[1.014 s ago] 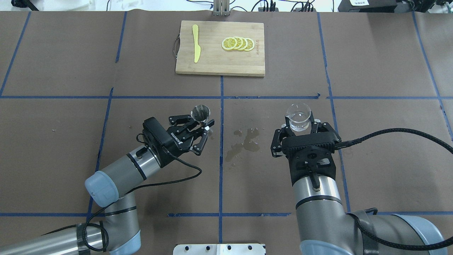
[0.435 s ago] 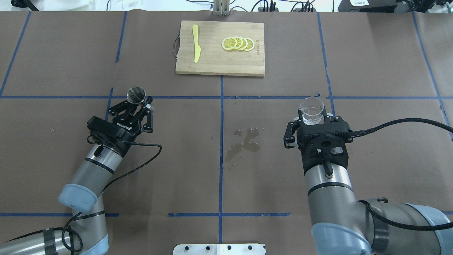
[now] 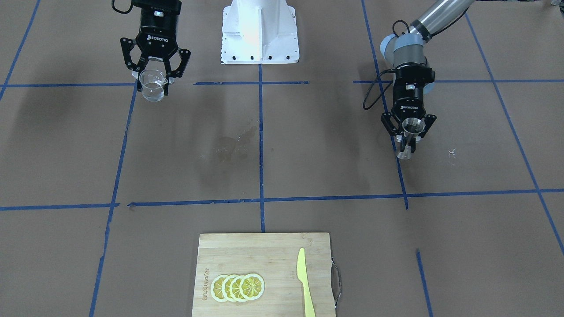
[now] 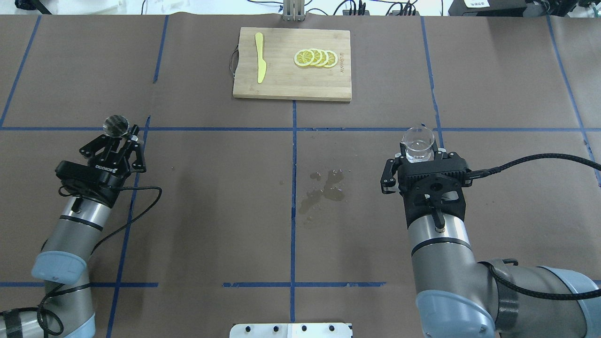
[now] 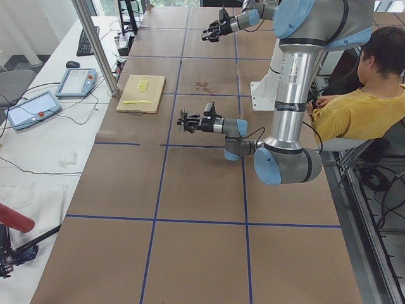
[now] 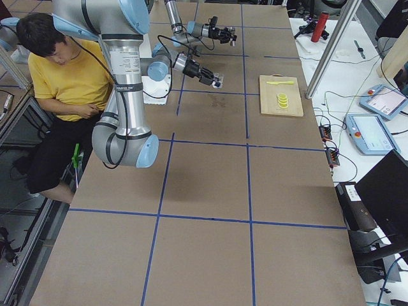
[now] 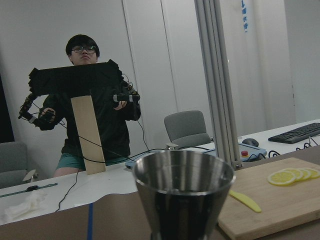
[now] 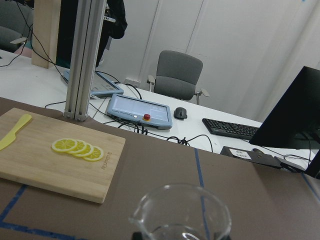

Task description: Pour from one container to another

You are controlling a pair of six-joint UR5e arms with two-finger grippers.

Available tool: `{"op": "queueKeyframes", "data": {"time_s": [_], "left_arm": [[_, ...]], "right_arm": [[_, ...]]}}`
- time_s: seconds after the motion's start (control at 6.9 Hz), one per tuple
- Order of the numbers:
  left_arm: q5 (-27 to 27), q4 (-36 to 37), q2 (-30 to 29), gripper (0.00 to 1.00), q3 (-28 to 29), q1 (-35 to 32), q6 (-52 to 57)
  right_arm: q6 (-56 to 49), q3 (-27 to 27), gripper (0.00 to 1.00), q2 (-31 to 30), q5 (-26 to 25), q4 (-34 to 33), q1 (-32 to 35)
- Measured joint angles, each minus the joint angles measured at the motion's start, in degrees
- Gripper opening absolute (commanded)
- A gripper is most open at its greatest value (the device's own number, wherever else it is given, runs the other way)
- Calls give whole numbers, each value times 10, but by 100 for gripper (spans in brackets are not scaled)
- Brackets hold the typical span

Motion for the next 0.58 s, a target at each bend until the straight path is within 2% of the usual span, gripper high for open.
{"op": "queueKeyframes", "data": {"time_s": [0.29, 0.58], "left_arm": [[3, -1, 73, 0, 1, -10, -82], [0, 0, 97, 0, 10, -10, -209]], "right_arm": [[0, -1, 0, -1, 0, 0, 1], [0, -3, 0, -3, 0, 0, 1]]}}
